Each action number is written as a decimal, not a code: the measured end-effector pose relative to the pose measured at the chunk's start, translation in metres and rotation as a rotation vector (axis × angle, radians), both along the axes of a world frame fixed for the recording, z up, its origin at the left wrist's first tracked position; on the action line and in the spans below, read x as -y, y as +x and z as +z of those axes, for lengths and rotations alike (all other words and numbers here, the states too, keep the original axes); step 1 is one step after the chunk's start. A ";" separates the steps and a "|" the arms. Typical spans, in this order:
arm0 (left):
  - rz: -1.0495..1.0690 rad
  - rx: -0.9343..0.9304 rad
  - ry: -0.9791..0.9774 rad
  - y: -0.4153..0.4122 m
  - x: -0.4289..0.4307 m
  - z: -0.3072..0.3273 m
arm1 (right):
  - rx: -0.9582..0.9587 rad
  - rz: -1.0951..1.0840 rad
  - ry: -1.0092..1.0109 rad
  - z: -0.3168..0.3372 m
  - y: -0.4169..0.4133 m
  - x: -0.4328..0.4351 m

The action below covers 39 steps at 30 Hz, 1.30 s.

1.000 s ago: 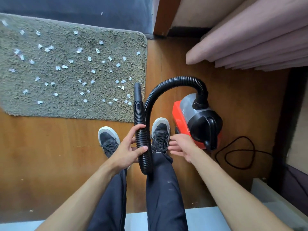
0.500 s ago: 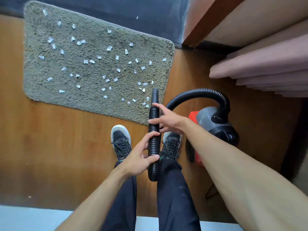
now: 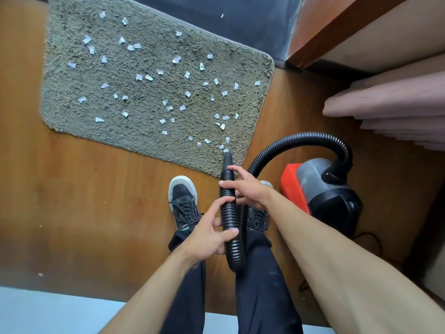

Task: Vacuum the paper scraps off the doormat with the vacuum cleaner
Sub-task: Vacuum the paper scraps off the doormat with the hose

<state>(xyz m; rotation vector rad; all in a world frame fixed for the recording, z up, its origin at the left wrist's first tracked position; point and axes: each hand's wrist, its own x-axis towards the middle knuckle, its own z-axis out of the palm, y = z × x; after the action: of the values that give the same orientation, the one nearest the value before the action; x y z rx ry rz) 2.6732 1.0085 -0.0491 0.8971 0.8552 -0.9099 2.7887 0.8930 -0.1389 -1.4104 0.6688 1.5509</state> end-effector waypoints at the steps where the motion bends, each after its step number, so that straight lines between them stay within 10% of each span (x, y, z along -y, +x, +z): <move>1: 0.000 -0.007 -0.001 0.000 -0.001 -0.002 | -0.004 -0.004 0.001 -0.003 -0.002 -0.001; 39: -0.044 0.009 -0.060 -0.002 -0.014 -0.015 | 0.027 -0.062 -0.029 -0.015 -0.013 -0.007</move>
<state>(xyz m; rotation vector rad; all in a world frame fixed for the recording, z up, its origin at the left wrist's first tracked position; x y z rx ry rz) 2.6711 1.0220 -0.0645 0.8705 0.7994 -0.9636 2.7757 0.9003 -0.1539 -1.4166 0.7153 1.4764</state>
